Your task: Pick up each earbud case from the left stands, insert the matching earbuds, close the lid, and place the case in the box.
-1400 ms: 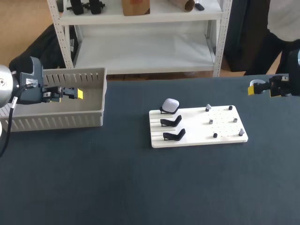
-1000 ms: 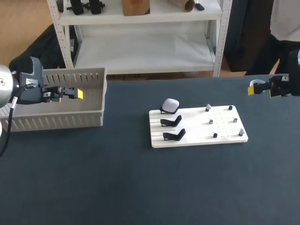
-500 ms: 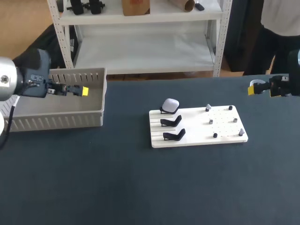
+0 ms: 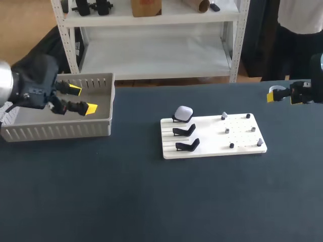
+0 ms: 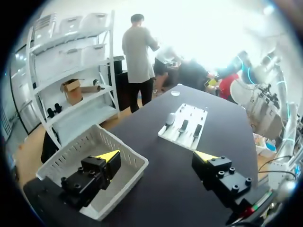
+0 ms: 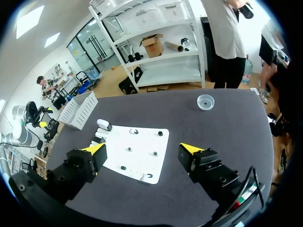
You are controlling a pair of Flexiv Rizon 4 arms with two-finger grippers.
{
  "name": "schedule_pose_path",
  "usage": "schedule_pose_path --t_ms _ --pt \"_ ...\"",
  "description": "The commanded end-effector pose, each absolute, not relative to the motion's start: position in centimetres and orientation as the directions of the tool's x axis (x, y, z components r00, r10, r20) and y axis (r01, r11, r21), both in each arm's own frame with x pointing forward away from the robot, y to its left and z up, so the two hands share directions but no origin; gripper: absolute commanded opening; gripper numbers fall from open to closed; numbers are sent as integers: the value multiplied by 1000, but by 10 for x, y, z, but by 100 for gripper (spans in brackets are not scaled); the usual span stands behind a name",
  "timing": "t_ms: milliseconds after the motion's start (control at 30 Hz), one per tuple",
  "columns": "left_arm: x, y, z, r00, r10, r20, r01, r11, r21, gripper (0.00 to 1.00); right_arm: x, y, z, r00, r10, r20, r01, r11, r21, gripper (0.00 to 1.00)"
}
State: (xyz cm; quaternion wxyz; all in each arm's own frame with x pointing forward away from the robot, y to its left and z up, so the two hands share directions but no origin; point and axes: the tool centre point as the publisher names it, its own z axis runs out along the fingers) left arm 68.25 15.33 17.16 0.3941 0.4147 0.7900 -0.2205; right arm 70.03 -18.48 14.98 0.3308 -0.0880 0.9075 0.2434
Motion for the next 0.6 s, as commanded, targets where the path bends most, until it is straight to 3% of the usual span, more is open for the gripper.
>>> schedule_pose_path --t_ms 33,233,367,600 --pt "683 161 171 161 474 -866 987 -86 136 100 701 -185 150 -766 0 -643 -323 865 385 100" --pt "683 161 171 161 474 -866 987 -86 136 100 701 -185 150 -766 0 -643 -323 865 385 100" --pt "668 141 172 20 541 -841 988 120 101 100 701 -185 150 -766 0 -643 -323 865 385 100" --pt "668 105 168 -54 529 -847 968 235 84 100 701 -185 150 -766 0 -643 -323 865 385 100"
